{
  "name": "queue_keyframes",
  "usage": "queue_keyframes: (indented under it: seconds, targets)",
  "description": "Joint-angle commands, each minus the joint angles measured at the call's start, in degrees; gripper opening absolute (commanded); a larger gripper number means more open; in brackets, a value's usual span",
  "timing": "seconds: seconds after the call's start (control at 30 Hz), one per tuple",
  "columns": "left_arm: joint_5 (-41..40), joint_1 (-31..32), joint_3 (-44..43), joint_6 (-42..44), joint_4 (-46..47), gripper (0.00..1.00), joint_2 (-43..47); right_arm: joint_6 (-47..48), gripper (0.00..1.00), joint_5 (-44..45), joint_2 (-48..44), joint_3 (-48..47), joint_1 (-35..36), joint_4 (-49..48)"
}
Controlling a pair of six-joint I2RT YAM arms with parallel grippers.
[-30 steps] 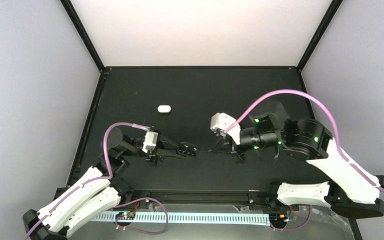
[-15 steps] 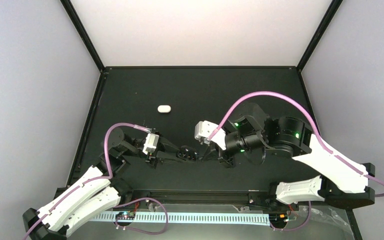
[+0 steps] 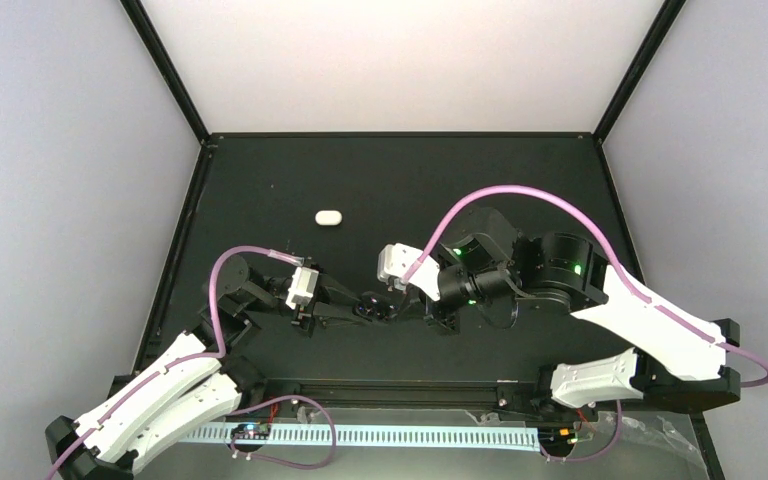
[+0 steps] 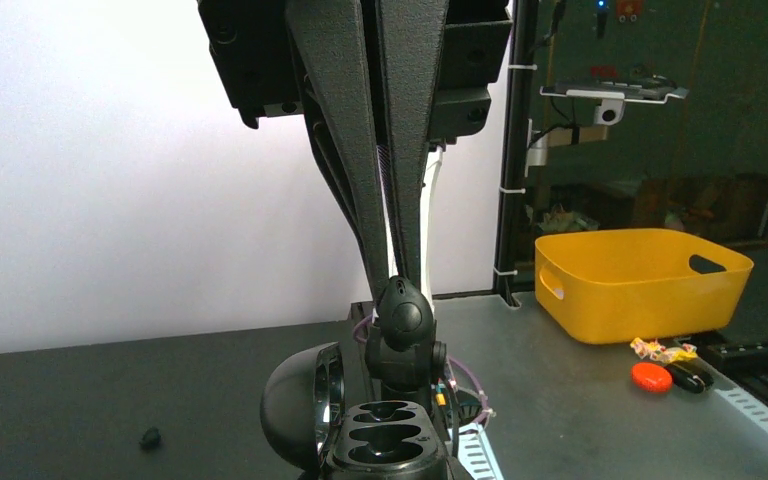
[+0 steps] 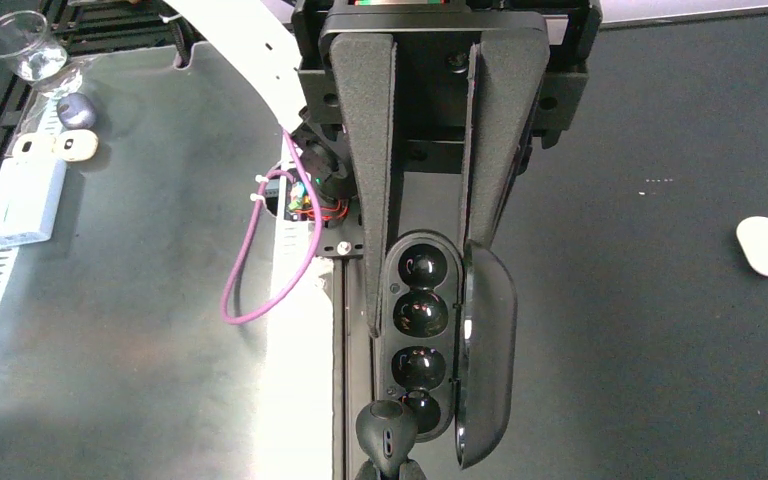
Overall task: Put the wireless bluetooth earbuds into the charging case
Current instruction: Place the earbud in the charging case.
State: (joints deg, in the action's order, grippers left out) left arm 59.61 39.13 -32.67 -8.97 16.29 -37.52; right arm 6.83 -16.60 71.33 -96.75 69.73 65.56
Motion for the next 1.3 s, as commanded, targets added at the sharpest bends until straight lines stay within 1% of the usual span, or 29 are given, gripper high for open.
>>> queue_keyframes:
  seconds: [0.0, 0.4, 1.27]
  targets:
    - [0.7, 0.4, -2.8, 1.4, 0.4, 0.02, 0.1, 0.7, 0.01, 2.0, 0.2, -1.0, 0.5, -1.4]
    - [0.4, 0.4, -2.8, 1.3, 0.4, 0.02, 0.0, 0.5, 0.01, 4.9, 0.6, 0.8, 0.9, -3.3]
    - [-0.4, 0.6, -2.8, 1.1, 0.5, 0.02, 0.4, 0.0, 0.01, 8.7, 1.4, 2.6, 3.1, -3.2]
